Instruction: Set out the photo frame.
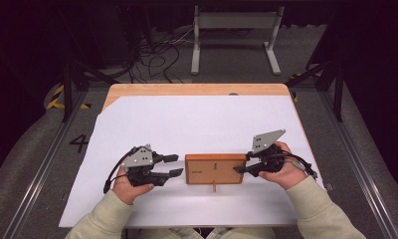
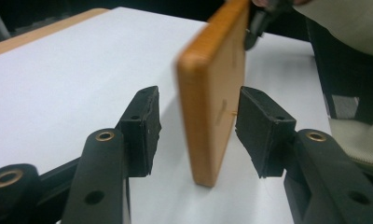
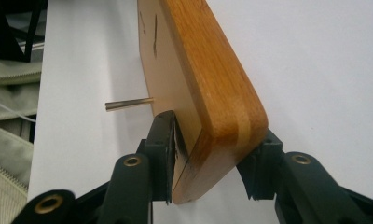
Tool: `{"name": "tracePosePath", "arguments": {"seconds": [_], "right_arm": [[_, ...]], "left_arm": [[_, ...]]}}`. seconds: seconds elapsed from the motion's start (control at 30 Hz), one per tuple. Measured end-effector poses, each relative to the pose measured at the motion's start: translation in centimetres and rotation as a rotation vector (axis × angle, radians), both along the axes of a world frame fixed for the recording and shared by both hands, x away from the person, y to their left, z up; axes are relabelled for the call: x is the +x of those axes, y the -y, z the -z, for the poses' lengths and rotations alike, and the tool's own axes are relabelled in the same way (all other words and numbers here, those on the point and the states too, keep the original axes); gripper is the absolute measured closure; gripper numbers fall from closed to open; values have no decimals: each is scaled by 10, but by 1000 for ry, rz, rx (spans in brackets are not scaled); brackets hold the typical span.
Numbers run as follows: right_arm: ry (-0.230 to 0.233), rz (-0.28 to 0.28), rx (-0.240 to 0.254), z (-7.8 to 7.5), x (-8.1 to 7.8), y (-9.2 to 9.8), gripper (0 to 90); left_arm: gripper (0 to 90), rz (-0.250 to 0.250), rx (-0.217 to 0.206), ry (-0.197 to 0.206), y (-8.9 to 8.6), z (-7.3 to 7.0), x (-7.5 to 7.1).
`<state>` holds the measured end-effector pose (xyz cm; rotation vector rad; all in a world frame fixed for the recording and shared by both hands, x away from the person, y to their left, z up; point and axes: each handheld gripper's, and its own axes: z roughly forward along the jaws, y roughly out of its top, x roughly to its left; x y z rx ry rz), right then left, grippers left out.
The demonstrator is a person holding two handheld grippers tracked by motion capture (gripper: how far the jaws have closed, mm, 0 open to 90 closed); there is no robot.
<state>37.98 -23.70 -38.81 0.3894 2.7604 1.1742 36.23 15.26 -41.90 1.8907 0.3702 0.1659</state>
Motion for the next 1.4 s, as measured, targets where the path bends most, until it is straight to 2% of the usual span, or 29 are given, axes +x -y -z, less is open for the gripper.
{"name": "tracePosePath", "arguments": {"seconds": [0.07, 0.17, 0.23, 0.27, 0.43, 0.5, 0.67, 0.9, 1.23, 1.4], "right_arm": [[13, -11, -4, -1, -5, 0, 627], [38, -31, -18, -1, -12, 0, 647], [45, -36, -25, -2, -15, 0, 652], [63, -46, -31, -2, -19, 0, 657], [115, -61, -42, -2, -32, 0, 664], [127, -75, -44, -2, -36, 0, 663], [125, -91, -40, 0, -46, 1, 634], [122, -89, -39, 3, -51, 1, 602], [88, -25, -29, 9, -57, 10, 485], [83, 57, -56, 11, -60, 19, 484]], "left_arm": [[489, -35, -30, -9, -7, 0, 5], [483, -68, -38, -13, -13, 1, 10], [475, -83, -26, -8, -14, 2, 11], [475, -89, -13, -12, -14, 2, 12], [435, -138, 70, -46, -13, 9, 18], [435, -149, 72, -61, -13, 11, 19], [430, -164, 89, -68, -12, 13, 22], [429, -170, 85, -76, -14, 15, 24], [423, -162, 93, -80, -11, 16, 24], [430, -184, 94, -57, -13, 14, 23]]}}
